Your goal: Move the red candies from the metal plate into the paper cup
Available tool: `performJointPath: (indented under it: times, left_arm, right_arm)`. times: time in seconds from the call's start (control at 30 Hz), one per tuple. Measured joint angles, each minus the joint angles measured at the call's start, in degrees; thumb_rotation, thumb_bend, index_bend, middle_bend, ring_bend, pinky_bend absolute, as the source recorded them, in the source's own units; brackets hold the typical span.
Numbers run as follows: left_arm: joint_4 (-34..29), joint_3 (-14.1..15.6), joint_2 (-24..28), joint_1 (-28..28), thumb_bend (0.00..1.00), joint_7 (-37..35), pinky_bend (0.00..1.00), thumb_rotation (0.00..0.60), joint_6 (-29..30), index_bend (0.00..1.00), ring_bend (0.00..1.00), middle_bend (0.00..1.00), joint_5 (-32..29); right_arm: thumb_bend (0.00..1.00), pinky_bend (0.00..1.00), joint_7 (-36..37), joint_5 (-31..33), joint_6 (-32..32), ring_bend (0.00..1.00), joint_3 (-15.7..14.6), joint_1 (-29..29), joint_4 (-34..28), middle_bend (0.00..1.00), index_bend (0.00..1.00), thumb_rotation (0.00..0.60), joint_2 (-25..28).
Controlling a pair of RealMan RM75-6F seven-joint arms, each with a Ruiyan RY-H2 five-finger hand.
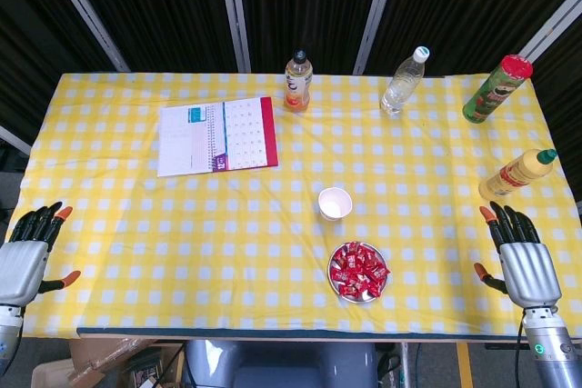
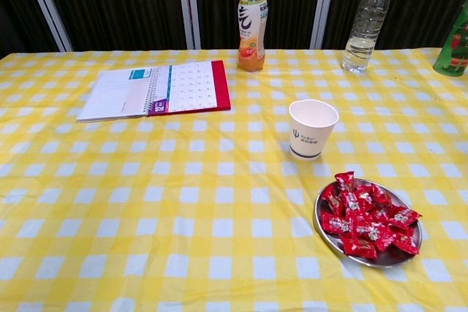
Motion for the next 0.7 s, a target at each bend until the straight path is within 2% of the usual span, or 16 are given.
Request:
performJointPath:
  times: [0.07, 0.1, 0.13, 0.17, 0.23, 0.27, 0.33, 0.47, 0.7]
  left_arm:
    - [0.1, 0.2, 0.2, 0.0, 0.0, -0.1, 0.0, 0.6, 0.1, 0.0, 0.0, 0.0, 0.7]
    - [0.1, 0.3, 0.3, 0.0, 0.0, -0.3, 0.0, 0.6, 0.1, 0.0, 0.0, 0.0, 0.9]
    - [0.1, 0.4, 0.4, 0.0, 0.0, -0.5, 0.0, 0.6, 0.1, 0.0, 0.0, 0.0, 1.0]
    - [0.1, 0.5, 0.6, 0.0, 0.0, -0.9, 0.0, 0.6, 0.2, 0.0, 0.0, 0.0, 1.2]
    - [0.1, 0.6, 0.8, 0.0, 0.0, -1.6, 0.0, 0.6, 0.2, 0.0, 0.0, 0.0, 1.5]
    - [0.2, 0.7, 0.9, 0.0, 0.0, -2.0, 0.0, 0.6, 0.2, 0.0, 0.0, 0.0, 1.7]
    - [0.2, 0.7, 1.1, -0.1, 0.0, -2.5, 0.0, 0.6, 0.0, 0.0, 0.0, 0.0, 1.7]
    - [0.1, 0.7, 1.4, -0.4, 0.0, -3.0, 0.0, 0.6, -0.8, 0.0, 0.0, 0.0, 1.4]
    - [-0.2, 0.5, 1.6, -0.6, 0.0, -3.9, 0.0, 0.6, -1.0, 0.0, 0.0, 0.0, 1.0]
  right_arm:
    - [0.31, 0.11, -0.1, -0.2, 0.2, 0.01, -0.1, -0.1, -0.5, 0.06, 0.0, 0.6, 0.0]
    - [0.31, 0.17, -0.2, -0.2, 0.3, 0.04, -0.1, -0.1, -0.7, 0.07, 0.0, 0.6, 0.0]
    - [0.31, 0.27, -0.2, -0.2, 0.4, 0.12, 0.0, -0.1, -1.1, 0.11, 0.0, 0.6, 0.1]
    - [0.31, 0.42, -0.2, -0.2, 0.4, 0.24, 0.0, -0.1, -1.4, 0.2, 0.0, 0.6, 0.2]
    - [0.31, 0.65, -0.3, -0.4, 0.7, 0.47, 0.2, -0.1, -2.4, 0.38, 0.0, 0.6, 0.4]
    - [0.31, 0.73, -0.3, -0.5, 0.9, 0.57, 0.4, 0.0, -3.0, 0.47, 0.0, 0.6, 0.4]
    - [0.31, 0.82, -0.7, -1.1, 1.2, 0.68, 0.6, 0.3, -4.7, 0.57, 0.0, 0.6, 0.5]
    - [0.31, 0.91, -2.7, -1.5, -0.4, 0.79, 0.7, 1.5, -9.0, 0.7, 0.01, 0.6, 0.4]
    - [0.31, 0.93, -12.8, 1.5, -8.1, 0.83, 0.3, 5.2, -16.7, 0.74, 0.07, 0.6, -2.6]
